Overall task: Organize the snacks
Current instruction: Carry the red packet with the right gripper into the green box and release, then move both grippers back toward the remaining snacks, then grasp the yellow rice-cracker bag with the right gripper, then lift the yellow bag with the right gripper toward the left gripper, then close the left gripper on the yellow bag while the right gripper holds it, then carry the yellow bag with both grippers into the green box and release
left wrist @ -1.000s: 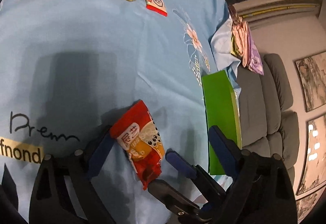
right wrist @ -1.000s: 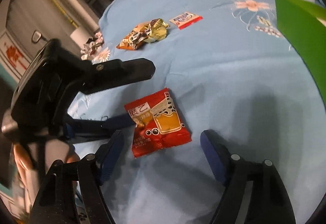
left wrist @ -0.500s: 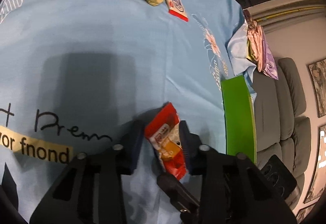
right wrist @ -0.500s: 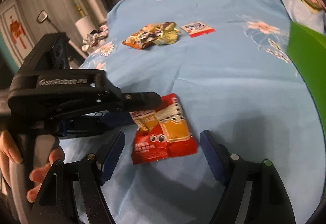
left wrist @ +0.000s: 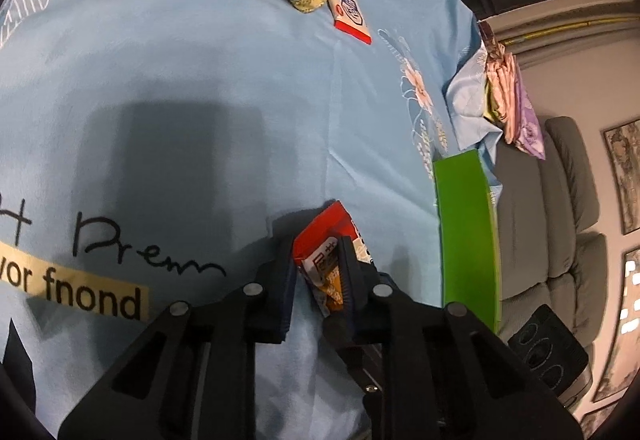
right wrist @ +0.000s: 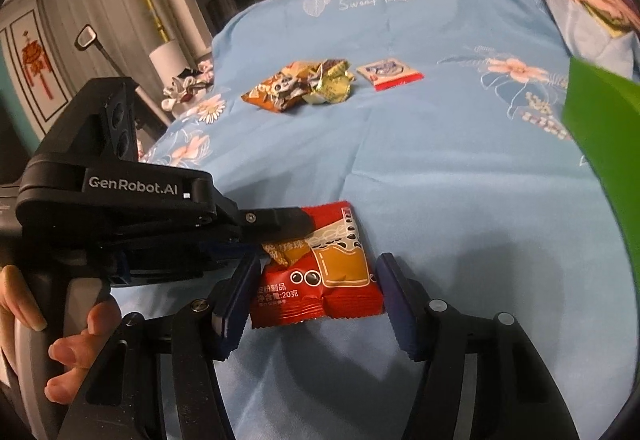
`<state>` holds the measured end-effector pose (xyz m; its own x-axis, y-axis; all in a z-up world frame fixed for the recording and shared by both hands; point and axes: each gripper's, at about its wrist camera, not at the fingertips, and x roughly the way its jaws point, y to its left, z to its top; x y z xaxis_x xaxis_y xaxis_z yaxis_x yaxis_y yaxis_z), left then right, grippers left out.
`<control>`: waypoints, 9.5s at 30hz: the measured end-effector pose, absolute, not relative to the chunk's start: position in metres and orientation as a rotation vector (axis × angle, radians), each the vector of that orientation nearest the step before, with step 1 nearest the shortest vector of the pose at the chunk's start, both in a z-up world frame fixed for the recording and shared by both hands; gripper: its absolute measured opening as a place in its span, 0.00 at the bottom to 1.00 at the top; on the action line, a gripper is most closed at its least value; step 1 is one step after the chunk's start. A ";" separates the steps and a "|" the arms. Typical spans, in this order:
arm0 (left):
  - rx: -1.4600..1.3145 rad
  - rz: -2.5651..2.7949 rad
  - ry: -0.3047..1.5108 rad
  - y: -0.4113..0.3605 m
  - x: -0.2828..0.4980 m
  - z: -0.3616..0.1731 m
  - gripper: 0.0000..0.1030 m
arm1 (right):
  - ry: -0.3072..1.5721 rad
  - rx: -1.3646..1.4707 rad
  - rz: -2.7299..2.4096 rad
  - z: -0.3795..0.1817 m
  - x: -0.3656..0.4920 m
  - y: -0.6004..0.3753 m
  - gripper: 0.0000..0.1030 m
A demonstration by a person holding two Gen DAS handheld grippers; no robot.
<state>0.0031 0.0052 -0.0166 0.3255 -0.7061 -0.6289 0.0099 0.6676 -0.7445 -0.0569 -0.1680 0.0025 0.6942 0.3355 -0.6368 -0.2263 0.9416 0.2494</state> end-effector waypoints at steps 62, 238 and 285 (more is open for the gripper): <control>-0.062 -0.191 0.723 -0.041 -0.026 0.069 1.00 | 0.668 0.454 0.174 0.111 -0.060 -0.265 0.99; -0.654 -0.768 1.339 -0.024 -0.001 -0.017 0.41 | 1.070 0.515 0.271 0.004 -0.049 -0.230 0.45; -0.370 -0.960 1.209 -0.283 0.021 0.088 0.39 | 0.787 0.521 -0.035 0.108 -0.081 -0.437 0.43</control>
